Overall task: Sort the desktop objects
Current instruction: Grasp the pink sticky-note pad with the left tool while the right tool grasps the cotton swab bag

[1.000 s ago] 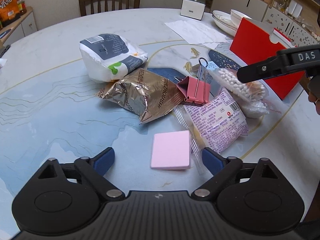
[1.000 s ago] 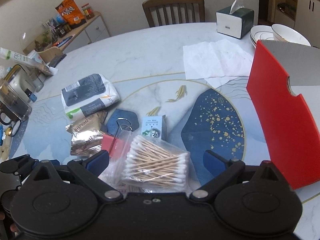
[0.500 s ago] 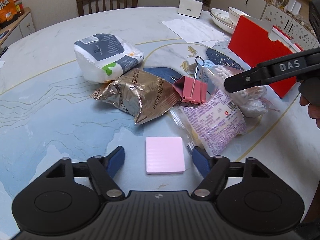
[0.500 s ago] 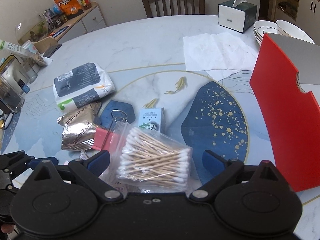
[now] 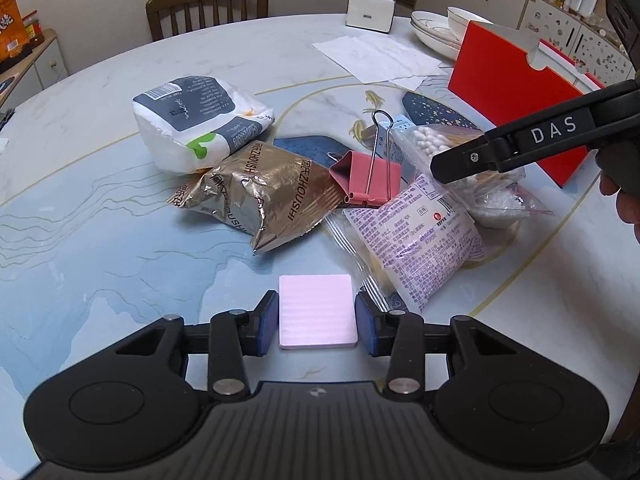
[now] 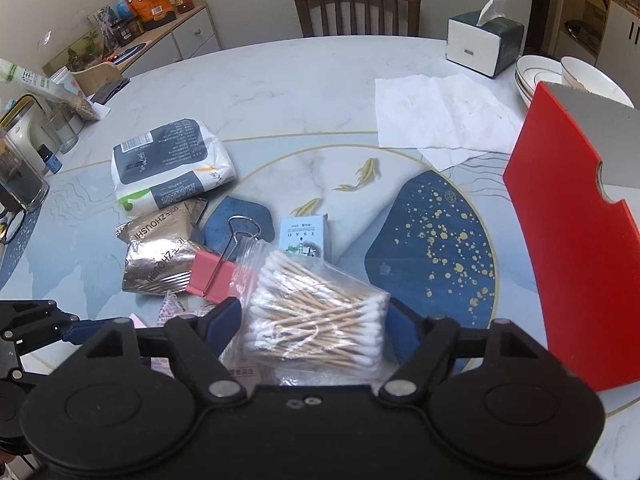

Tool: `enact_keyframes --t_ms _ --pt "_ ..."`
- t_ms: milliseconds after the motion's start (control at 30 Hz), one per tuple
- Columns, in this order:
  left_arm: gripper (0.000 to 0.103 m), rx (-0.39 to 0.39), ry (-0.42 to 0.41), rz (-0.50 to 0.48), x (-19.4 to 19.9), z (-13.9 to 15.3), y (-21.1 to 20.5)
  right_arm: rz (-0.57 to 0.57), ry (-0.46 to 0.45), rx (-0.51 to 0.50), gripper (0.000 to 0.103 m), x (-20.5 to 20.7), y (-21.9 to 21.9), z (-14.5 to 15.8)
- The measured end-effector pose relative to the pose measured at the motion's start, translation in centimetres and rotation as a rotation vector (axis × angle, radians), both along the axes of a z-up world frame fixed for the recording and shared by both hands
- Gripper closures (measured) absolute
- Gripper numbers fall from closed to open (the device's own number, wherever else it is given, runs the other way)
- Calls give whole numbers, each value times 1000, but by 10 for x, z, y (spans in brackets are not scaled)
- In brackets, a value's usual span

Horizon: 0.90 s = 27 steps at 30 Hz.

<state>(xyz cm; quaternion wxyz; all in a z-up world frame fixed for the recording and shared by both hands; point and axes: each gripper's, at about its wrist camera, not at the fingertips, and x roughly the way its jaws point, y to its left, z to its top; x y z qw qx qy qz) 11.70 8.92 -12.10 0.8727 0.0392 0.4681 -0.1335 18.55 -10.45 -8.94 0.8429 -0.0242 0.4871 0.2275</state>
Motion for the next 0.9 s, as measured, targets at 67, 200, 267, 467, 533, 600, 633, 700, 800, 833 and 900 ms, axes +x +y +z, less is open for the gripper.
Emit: enact_keyframes --t_ms 67,200,267,467,533,600,633,700,800,833,900 --pt "63 -2 0 6 0 0 0 5 -10 -8 32 0 0 2" --pt "63 -4 0 15 1 0 -1 17 -13 -15 35 -1 -1 2" --pt "63 -8 2 20 1 0 0 15 -15 -11 36 -1 -3 2" --pt "63 -22 1 42 0 3 2 13 -21 3 36 -2 -8 8" --pt "63 -28 -1 52 -1 5 3 12 -25 6 36 -3 -10 11" --pt "63 -35 -5 59 -1 8 3 12 -28 11 36 -4 -12 13" --pt "63 -38 -10 63 -2 10 3 12 -29 13 36 -5 -14 15" --pt "63 -48 -16 72 -2 15 3 11 -30 13 36 -6 -16 18" --pt "63 -63 -27 82 -2 24 2 10 -32 24 36 -8 -22 23" --pt "63 -69 -31 84 -2 27 1 10 -34 28 36 -9 -24 24" --pt "63 -75 -39 86 -2 33 -1 8 -36 37 36 -10 -29 28"
